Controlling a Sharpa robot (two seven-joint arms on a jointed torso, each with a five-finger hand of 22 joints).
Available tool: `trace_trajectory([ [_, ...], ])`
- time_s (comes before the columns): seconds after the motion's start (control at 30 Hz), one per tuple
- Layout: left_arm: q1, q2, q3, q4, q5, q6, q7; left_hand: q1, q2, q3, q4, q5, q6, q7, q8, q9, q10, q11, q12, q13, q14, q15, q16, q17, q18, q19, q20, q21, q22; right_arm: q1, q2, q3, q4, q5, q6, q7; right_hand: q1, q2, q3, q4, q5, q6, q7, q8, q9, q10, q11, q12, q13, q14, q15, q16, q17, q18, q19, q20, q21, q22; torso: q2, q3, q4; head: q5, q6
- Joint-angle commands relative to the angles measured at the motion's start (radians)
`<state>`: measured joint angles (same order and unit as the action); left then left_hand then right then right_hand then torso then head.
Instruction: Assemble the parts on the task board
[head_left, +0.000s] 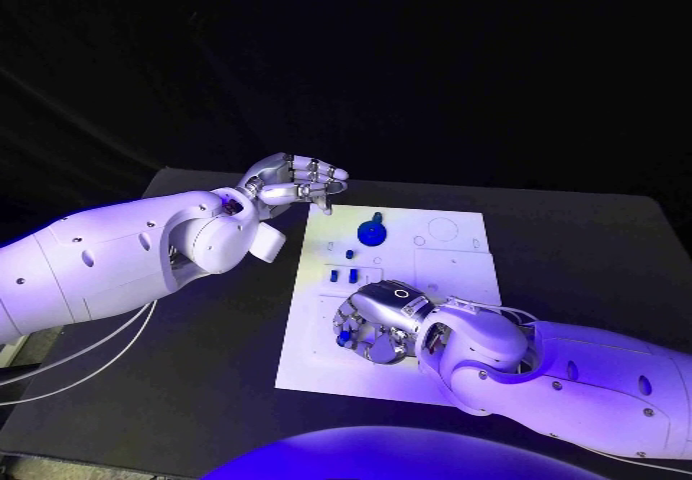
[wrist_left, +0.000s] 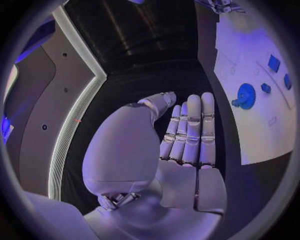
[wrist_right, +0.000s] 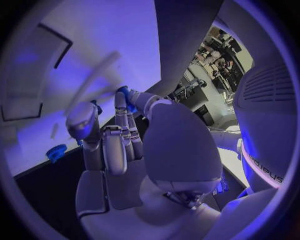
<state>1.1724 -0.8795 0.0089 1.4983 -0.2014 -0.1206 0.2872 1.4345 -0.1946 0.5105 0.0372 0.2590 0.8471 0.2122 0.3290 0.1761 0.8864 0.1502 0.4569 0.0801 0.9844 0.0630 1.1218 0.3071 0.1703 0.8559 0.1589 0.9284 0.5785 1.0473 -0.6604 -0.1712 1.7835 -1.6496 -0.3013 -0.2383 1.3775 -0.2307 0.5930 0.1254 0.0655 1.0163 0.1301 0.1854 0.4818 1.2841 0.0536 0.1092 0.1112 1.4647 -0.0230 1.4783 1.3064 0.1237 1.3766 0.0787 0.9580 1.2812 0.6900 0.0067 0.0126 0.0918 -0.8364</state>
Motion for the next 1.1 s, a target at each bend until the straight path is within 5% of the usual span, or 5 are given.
trace_trajectory([
  [0.03,0.001,0.000,0.001,0.002,-0.001,0.016,0.004,-0.003,0.010,-0.001,-0.002,0.003,-0.006,0.002,0.007,0.001,-0.008,0.000,0.005,-0.001,0.000,0.007,-0.005,-0.002,0.013,-0.005,0.000,-0.003,0.000,-0.003,-0.001,-0.002,-0.001,-0.001,0.019,-0.007,-0.006,-0.009,-0.010,0.002,-0.003,-0.014,0.000,-0.010,-0.004,-0.002,0.006,0.005,0.003,0.056,0.006,-0.003,-0.002,-0.008,-0.001,0.004,-0.005,-0.002,0.000,0.0003,0.0002,-0.001,-0.001],
  [0.4,0.001,-0.003,0.001,0.002,-0.001,0.014,0.004,-0.003,0.010,-0.001,-0.003,0.003,-0.007,0.002,0.007,0.001,-0.009,0.000,0.006,-0.001,0.000,0.007,-0.005,-0.002,0.014,-0.005,0.000,-0.003,0.000,-0.002,-0.040,-0.002,0.021,0.028,-0.137,-0.014,-0.037,-0.047,-0.068,0.017,0.009,-0.153,-0.001,-0.098,-0.051,-0.013,-0.002,0.013,0.015,0.053,0.000,-0.007,-0.013,-0.005,-0.001,0.001,-0.024,-0.008,0.000,0.0019,-0.0014,-0.002,0.003],
  [0.77,0.001,-0.008,0.000,-0.001,-0.001,0.012,0.008,-0.012,0.011,-0.004,0.001,0.001,-0.009,0.002,0.011,0.002,-0.015,0.001,0.010,-0.001,0.000,0.008,-0.004,-0.002,0.013,-0.006,0.002,-0.006,-0.003,0.052,-0.174,0.003,0.110,0.349,-0.291,0.130,0.023,-0.017,-0.178,0.031,0.033,-0.179,-0.007,-0.111,-0.074,0.035,-0.022,0.072,0.060,0.056,-0.017,-0.004,-0.007,-0.007,0.007,-0.014,-0.025,-0.004,-0.002,0.0007,-0.0017,-0.021,0.012],
  [0.93,0.001,-0.008,-0.001,-0.003,-0.001,0.013,0.009,-0.011,0.011,-0.004,0.000,0.001,-0.010,0.002,0.012,0.002,-0.016,0.001,0.011,-0.001,0.000,0.008,-0.004,-0.002,0.014,-0.006,0.002,-0.006,-0.003,0.104,-0.286,0.004,0.138,0.601,-0.248,0.147,-0.053,-0.008,-0.221,0.097,0.048,-0.041,0.004,-0.031,-0.051,0.104,-0.006,0.174,0.136,0.061,-0.001,0.007,0.017,-0.012,0.014,-0.003,-0.009,0.008,-0.003,-0.0006,-0.0017,-0.049,0.017],
  [1.1,0.001,-0.007,-0.003,-0.005,0.000,0.013,0.011,-0.010,0.011,-0.004,-0.001,0.001,-0.010,0.002,0.012,0.002,-0.017,0.001,0.011,-0.001,0.000,0.008,-0.004,-0.002,0.014,-0.006,0.002,-0.006,-0.003,0.138,-0.404,0.003,0.139,0.708,-0.180,0.103,-0.089,0.037,-0.383,0.164,0.060,-0.048,-0.015,0.099,0.055,0.045,-0.033,0.995,0.939,0.063,-0.036,0.013,0.019,-0.021,0.028,-0.014,0.020,0.035,-0.005,-0.0047,-0.0055,-0.099,0.019],
])
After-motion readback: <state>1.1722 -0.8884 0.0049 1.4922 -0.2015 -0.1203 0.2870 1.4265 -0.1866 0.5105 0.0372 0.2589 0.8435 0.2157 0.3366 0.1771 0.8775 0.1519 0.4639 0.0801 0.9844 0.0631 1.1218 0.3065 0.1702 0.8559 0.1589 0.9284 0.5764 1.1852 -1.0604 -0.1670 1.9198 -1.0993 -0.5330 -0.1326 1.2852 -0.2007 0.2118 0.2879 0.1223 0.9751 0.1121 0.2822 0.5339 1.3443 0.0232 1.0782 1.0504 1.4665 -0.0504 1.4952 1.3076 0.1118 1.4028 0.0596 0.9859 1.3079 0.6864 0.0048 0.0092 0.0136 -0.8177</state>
